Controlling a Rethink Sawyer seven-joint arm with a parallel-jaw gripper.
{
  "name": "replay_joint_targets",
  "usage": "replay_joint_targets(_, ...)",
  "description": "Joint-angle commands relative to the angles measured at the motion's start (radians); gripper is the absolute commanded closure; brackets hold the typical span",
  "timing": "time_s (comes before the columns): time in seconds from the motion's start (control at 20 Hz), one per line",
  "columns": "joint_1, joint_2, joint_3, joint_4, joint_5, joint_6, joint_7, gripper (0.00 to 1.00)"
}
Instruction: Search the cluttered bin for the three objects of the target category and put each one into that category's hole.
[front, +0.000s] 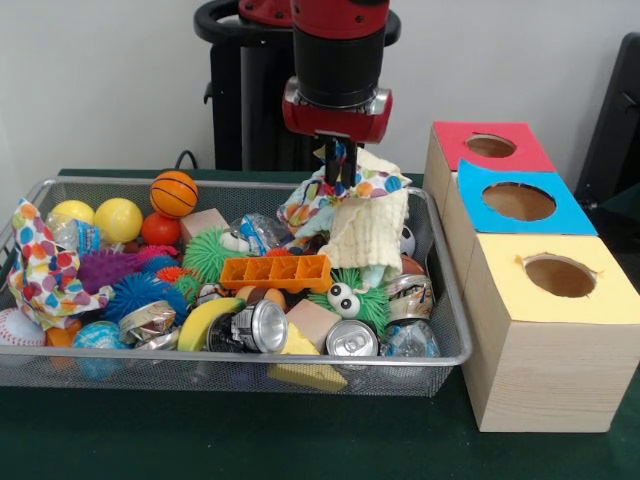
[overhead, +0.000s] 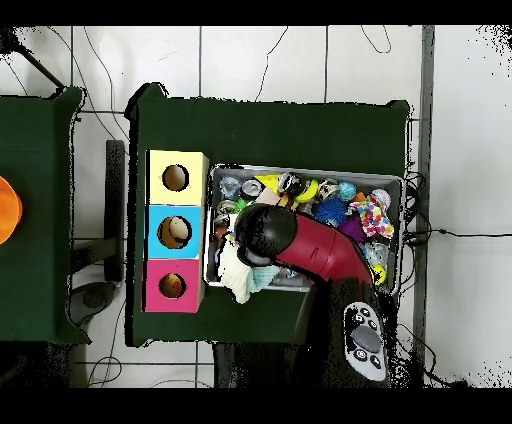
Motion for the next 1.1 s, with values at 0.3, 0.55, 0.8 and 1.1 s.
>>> replay_joint_targets(0.3,-0.083,0.007,0.000,-0.048,-0.030,0.060,0.111,1.00)
replay_joint_targets(0.55,-0.085,0.004,0.011,-0.036,-0.036,0.026,0.112,0.00)
replay_joint_targets(0.8,-0.095,0.005,0.011,-0.040,-0.031,0.036,0.113,0.00)
replay_joint_targets(1.1,-0.145,0.041,0.029,-0.093,-0.054,0.045,0.045,0.00)
